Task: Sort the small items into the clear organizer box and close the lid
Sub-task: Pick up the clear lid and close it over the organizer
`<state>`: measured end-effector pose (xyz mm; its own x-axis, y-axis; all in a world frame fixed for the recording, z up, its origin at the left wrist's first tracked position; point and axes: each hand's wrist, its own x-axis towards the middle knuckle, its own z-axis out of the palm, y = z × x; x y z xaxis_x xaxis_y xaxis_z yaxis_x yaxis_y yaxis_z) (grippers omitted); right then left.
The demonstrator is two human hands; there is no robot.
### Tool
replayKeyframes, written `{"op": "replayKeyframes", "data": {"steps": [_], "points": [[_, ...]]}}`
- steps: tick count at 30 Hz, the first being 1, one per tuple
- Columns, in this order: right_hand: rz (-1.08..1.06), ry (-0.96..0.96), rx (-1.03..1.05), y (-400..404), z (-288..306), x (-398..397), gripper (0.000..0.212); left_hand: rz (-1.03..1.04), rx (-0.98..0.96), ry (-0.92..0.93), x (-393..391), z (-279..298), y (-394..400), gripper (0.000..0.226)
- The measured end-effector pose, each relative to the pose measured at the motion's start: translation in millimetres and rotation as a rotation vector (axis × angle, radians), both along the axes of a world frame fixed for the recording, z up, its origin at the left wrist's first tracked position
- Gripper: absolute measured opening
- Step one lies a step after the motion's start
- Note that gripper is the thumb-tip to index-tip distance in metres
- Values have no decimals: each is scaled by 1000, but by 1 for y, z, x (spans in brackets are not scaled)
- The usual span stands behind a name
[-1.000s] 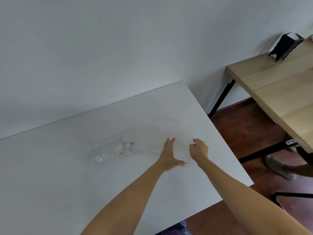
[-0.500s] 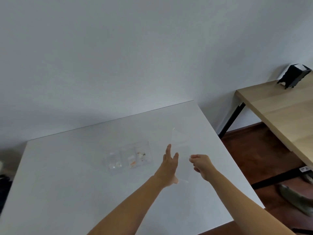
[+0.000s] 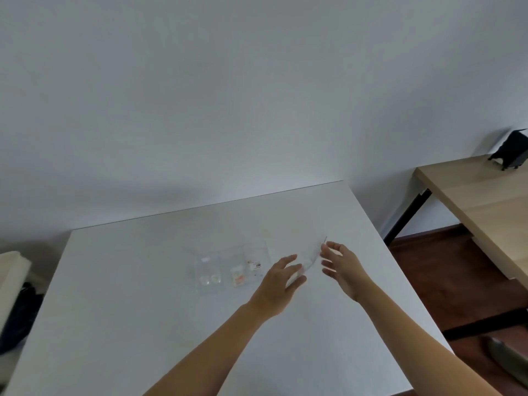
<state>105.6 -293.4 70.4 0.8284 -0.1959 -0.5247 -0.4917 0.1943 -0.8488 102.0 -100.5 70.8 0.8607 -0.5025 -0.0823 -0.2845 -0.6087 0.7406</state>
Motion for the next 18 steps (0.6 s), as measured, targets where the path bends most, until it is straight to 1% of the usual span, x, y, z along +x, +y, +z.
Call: {"op": "replayKeyframes", "data": {"steps": [2,4,7,10,12,14,16,18], "points": [[28,-5,-120,1,-2,4,58,38,-159,88,1,9,8,29],[59,-16,-110,2,-2,6,59,81,-278,211,2,17,17,19],[97,-45,-82,5,2,9,56,191,-502,453,7,23,37,19],[104,-78,-104,6,5,15,46,281,-638,553,14,23,65,25],[187,-67,-108,10,5,19,35,341,-685,588,16,20,82,27],[269,-35,-126,18,4,23,30,449,-743,593,15,14,95,39],[314,-16,-118,29,3,25,28,606,-753,524,13,8,106,52],[337,-4,-82,42,0,28,26,769,-687,403,11,-1,117,51]]}}
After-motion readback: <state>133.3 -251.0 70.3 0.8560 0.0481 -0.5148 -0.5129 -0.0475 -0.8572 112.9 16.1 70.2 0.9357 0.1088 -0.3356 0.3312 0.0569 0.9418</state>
